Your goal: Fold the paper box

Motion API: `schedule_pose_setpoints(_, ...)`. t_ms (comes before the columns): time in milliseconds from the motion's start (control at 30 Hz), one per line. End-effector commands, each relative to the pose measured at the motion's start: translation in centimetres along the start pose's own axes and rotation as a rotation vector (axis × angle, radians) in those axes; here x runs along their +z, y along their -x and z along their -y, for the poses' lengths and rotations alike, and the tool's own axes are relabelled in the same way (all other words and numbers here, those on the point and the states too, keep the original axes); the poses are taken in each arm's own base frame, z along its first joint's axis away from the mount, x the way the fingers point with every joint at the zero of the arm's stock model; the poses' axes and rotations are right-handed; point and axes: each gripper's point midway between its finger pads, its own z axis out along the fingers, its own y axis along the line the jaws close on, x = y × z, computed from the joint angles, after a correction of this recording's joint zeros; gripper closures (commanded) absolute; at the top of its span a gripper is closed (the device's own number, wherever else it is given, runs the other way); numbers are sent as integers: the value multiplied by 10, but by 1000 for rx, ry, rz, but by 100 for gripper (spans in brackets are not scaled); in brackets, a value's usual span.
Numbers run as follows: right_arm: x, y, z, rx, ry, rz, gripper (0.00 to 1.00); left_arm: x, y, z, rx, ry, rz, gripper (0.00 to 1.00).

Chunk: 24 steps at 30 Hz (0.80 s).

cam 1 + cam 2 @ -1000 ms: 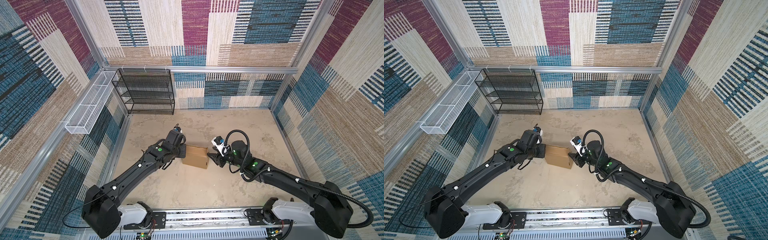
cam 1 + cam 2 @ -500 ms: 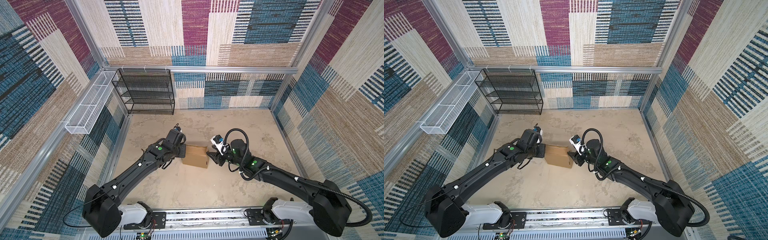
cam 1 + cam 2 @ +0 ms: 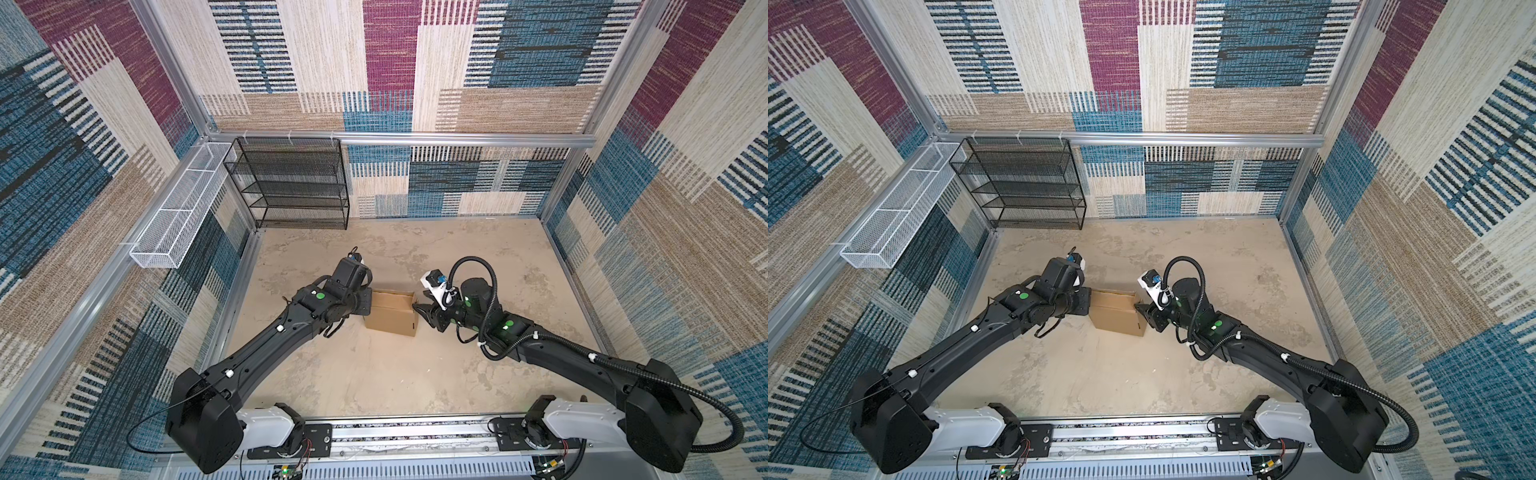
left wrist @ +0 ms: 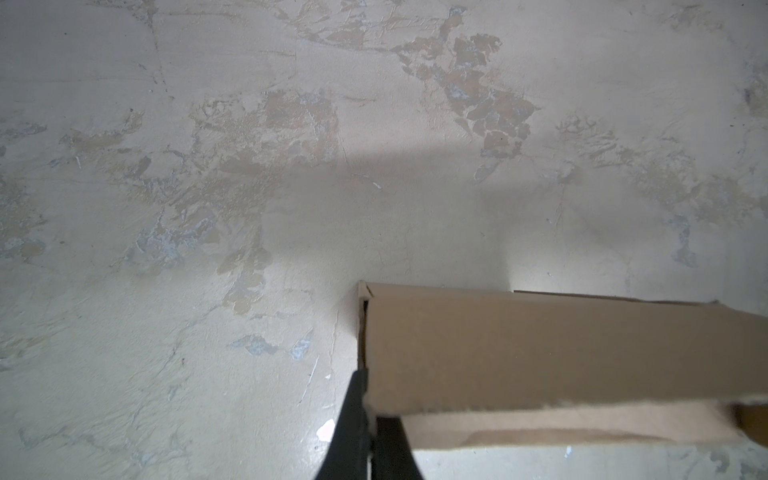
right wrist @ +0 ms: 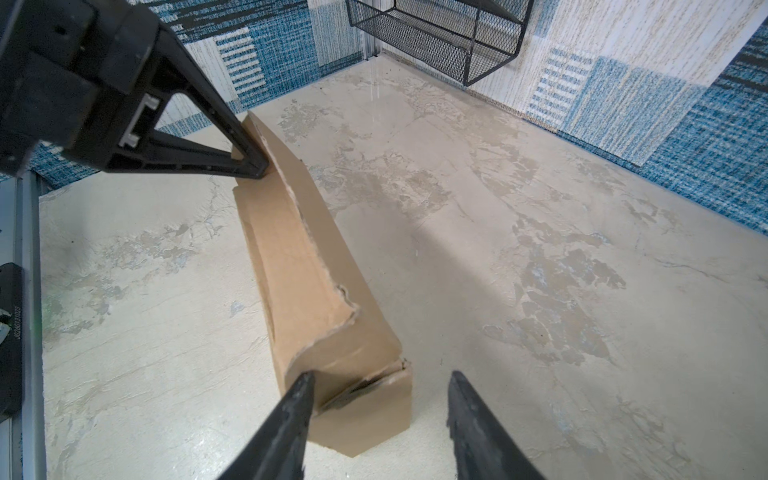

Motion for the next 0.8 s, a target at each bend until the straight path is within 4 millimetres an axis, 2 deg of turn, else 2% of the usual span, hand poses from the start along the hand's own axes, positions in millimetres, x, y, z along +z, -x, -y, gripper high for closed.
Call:
schedule_pose_setpoints(0,1,12,-7,-15,33,37,46,-3,-6,10,17,-52,-41,100)
schedule_pose_setpoints(767,-1,10,-3,-20,8,26,41,-5,-2,9,22,-38,-52,100)
